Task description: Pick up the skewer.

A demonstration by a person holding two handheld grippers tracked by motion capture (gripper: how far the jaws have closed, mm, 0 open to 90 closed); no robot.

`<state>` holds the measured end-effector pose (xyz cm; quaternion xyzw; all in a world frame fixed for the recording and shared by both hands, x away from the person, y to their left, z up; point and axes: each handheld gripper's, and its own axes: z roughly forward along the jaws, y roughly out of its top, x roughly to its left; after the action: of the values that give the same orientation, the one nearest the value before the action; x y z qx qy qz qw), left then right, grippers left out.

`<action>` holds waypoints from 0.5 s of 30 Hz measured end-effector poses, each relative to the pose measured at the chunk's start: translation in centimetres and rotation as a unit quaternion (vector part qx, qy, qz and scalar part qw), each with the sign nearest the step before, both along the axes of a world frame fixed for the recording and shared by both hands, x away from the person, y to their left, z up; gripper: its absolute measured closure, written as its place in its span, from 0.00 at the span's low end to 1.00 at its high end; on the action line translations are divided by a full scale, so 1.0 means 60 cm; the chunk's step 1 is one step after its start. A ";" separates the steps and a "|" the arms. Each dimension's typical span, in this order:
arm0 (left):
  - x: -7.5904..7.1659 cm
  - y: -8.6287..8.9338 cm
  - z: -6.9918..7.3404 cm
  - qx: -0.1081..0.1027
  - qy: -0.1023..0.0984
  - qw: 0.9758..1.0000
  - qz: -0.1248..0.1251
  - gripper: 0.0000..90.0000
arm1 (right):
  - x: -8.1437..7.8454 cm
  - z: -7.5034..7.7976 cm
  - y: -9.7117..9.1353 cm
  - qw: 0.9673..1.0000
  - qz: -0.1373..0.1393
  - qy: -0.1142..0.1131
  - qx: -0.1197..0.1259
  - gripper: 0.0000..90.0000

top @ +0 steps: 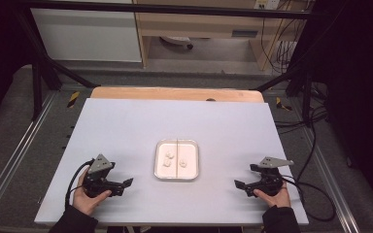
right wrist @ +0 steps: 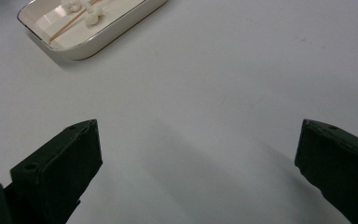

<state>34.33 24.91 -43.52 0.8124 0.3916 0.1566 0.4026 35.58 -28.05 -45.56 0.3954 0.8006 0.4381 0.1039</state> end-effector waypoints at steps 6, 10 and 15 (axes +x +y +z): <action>0.000 -0.019 0.006 0.001 0.002 1.000 -0.001 0.09 | 0.000 0.000 0.001 1.000 0.001 0.002 -0.002 0.01; 0.002 -0.033 0.014 -0.002 0.001 1.000 -0.002 0.13 | 0.000 0.000 0.001 1.000 0.001 0.002 -0.003 0.01; 0.002 -0.050 0.023 0.004 0.003 1.000 -0.005 0.19 | 0.000 0.000 0.001 1.000 0.001 0.002 -0.004 0.01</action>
<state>34.46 21.92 -42.16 0.8166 0.3878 0.1537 0.3989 35.56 -28.00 -45.58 0.3952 0.8028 0.4343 0.1035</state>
